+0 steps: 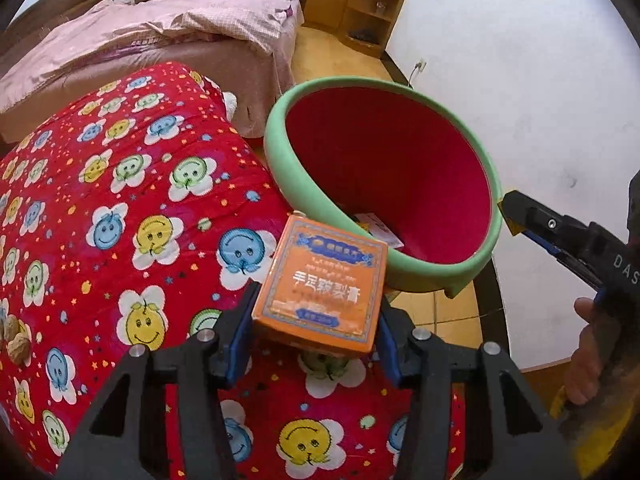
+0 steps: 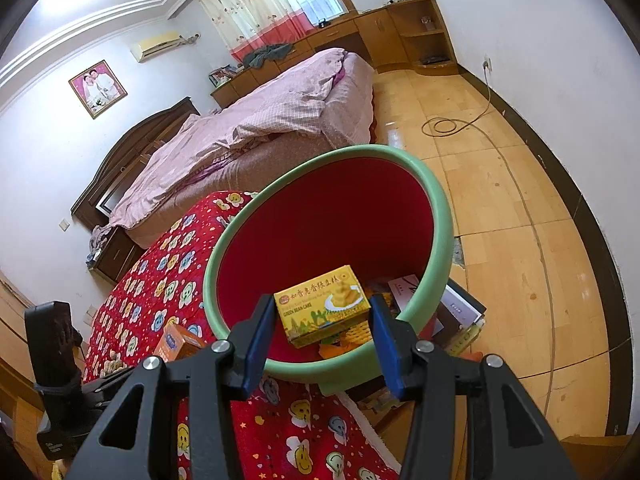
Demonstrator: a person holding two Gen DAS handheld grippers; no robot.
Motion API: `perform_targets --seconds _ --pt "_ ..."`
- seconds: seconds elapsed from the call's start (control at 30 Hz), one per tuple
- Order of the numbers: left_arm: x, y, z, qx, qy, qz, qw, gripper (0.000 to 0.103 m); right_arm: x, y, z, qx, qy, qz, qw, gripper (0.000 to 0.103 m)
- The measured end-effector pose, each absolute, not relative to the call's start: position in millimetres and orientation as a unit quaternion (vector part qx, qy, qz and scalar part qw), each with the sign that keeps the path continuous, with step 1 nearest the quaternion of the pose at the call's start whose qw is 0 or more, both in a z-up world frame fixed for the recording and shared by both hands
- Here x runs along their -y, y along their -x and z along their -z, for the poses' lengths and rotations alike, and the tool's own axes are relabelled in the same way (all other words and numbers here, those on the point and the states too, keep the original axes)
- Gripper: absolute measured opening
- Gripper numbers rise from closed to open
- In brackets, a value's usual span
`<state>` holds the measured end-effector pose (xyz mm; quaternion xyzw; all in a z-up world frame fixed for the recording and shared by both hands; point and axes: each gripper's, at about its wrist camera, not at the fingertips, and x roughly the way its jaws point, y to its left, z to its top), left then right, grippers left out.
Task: Collect trash
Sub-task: 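Carry the orange box over the bucket and open both tools to drop the boxes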
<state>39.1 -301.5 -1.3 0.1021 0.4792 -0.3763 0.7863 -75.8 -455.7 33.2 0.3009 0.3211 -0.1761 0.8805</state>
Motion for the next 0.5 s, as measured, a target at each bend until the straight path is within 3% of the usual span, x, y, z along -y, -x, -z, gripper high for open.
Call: perform_targets --seconds 0.5 --pt "346.5 -63.1 -22.7 -0.424 -0.113 0.395 0.807 0.052 462.0 68.8 -30.1 -0.327 -0.299 0.186 0.877 0.05"
